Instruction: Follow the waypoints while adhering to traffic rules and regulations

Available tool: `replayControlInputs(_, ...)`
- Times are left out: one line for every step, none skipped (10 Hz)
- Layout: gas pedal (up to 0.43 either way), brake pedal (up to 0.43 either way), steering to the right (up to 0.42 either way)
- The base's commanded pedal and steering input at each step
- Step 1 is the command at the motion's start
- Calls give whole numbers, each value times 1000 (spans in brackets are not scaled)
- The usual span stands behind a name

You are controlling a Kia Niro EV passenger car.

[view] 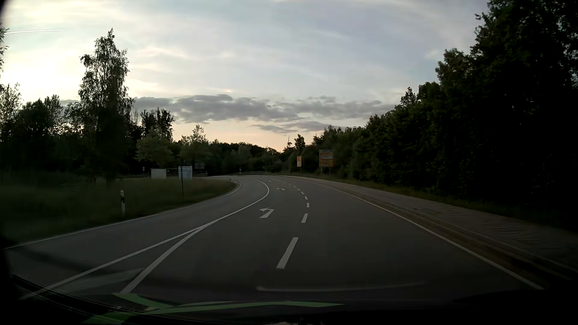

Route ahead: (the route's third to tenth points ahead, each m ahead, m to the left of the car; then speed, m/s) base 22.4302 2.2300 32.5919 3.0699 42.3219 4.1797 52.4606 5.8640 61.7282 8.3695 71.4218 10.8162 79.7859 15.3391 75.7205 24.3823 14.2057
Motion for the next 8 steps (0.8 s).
replayControlInputs(0, 189, -38)
replayControlInputs(0, 183, -35)
replayControlInputs(0, 177, -30)
replayControlInputs(0, 177, -25)
replayControlInputs(0, 183, -20)
replayControlInputs(0, 171, -15)
replayControlInputs(0, 159, -12)
replayControlInputs(0, 152, -11)
